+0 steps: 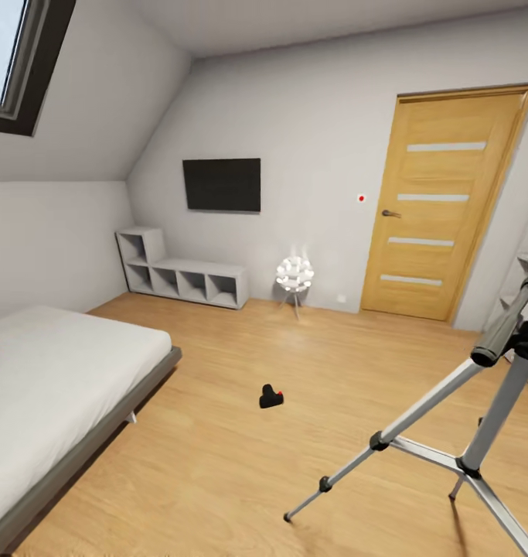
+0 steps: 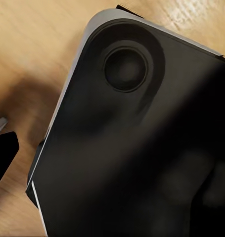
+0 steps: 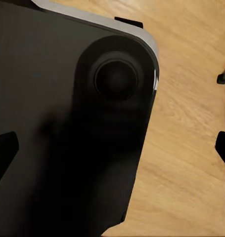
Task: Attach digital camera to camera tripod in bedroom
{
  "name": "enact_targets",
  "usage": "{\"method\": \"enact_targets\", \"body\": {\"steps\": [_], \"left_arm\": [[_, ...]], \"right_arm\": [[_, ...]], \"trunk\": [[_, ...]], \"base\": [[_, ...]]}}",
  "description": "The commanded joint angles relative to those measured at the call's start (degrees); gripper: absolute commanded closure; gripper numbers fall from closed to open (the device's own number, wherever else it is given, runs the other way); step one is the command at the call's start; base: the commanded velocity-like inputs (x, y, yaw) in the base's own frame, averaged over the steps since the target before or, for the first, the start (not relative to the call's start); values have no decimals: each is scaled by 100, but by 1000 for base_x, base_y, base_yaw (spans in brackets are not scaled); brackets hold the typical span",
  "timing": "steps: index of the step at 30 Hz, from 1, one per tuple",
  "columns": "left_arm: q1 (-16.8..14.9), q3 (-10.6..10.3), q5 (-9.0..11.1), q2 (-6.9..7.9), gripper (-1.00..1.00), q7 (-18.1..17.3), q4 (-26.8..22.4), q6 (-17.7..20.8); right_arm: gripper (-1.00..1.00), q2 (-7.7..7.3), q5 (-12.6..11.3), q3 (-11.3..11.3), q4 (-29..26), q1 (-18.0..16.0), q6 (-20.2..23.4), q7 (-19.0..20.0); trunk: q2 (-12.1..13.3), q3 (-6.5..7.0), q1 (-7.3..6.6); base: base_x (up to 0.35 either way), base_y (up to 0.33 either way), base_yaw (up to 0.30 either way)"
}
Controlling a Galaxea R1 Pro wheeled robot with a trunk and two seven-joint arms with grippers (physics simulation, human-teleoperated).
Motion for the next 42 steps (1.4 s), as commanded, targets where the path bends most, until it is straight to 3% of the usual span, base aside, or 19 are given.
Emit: {"method": "enact_targets", "body": {"steps": [1,11,42], "left_arm": [[2,3,30,-1,-100,4,-8,-5],[-1,-4,71,-4,-100,-1,-13,0],[1,-5,74,-10,-100,-4,-16,-6]], "right_arm": [[-100,-1,77,0,-3,0,-3,-8],[-100,-7,216,-3,-3,0,-13,-10],[-100,-13,237,-4,-3,0,-16,-8]], "trunk": [[-2,-4,0],[-2,-4,0],[-2,-4,0]], "base": [[0,0,277],[0,0,277],[0,0,277]]}}
